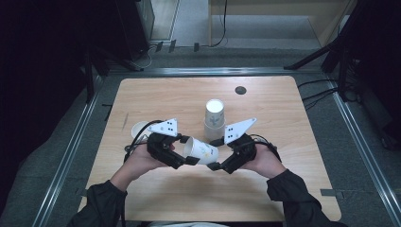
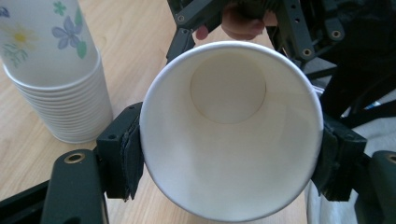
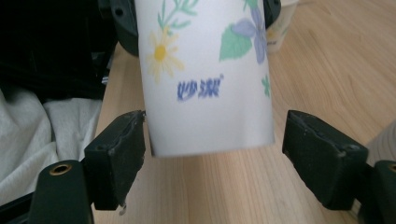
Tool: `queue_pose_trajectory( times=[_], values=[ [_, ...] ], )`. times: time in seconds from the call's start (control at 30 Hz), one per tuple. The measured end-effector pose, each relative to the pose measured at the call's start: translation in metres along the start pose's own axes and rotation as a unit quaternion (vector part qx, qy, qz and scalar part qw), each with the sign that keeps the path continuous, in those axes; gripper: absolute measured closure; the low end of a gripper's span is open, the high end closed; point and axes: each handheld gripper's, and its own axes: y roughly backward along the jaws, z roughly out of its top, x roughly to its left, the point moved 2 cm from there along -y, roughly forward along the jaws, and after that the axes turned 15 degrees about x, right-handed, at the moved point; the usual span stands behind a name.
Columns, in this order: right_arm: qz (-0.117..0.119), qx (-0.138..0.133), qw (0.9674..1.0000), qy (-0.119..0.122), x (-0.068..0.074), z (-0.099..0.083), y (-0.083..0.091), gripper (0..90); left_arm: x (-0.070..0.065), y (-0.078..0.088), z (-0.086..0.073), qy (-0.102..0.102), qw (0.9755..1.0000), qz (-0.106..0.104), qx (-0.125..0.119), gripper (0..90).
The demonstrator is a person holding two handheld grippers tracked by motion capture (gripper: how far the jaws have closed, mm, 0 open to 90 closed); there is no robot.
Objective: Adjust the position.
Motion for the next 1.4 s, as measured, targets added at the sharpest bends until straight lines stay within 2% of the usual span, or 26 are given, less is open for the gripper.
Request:
queue_pose_trajectory(
  times=[0.1,0.33,0.4,0.47,0.57,0.77,0.9,1.13,1.27,1.4],
  values=[
    [0.000,0.011,0.9999,-0.009,0.001,-0.006,-0.001,21.1,0.002,-0.001,0.003,-0.006,0.9999,0.006,0.011,24.8],
    [-0.012,0.019,0.9996,-0.019,0.004,-0.015,0.001,21.1,0.004,-0.014,0.011,-0.017,0.9980,0.013,0.059,24.8],
    [-0.012,0.024,0.9993,-0.026,0.004,-0.018,0.001,21.3,0.004,-0.020,0.013,-0.024,0.9967,0.005,0.077,24.8],
    [-0.018,0.032,0.9989,-0.029,0.003,-0.023,0.001,21.7,0.005,-0.027,0.015,-0.026,0.9947,0.006,0.099,24.7],
    [-0.025,0.038,0.9984,-0.035,0.002,-0.028,0.000,21.8,0.005,-0.035,0.018,-0.029,0.9924,0.008,0.119,24.7],
    [-0.028,0.047,0.9976,-0.042,0.003,-0.034,-0.006,22.7,0.005,-0.043,0.022,-0.040,0.9897,0.008,0.137,24.8],
    [-0.025,0.060,0.9970,-0.043,-0.001,-0.037,-0.017,23.3,0.005,-0.052,0.023,-0.048,0.9851,0.019,0.164,24.7],
    [-0.021,0.062,0.9973,-0.033,0.000,-0.035,-0.029,25.2,0.003,-0.059,0.023,-0.052,0.9807,0.026,0.187,24.7],
    [-0.020,0.070,0.9970,-0.028,0.000,-0.035,-0.036,25.5,0.001,-0.061,0.024,-0.053,0.9803,0.024,0.188,24.7],
    [-0.018,0.075,0.9968,-0.020,0.003,-0.033,-0.041,28.1,-0.002,-0.067,0.025,-0.064,0.9785,0.023,0.195,24.5]
  ],
)
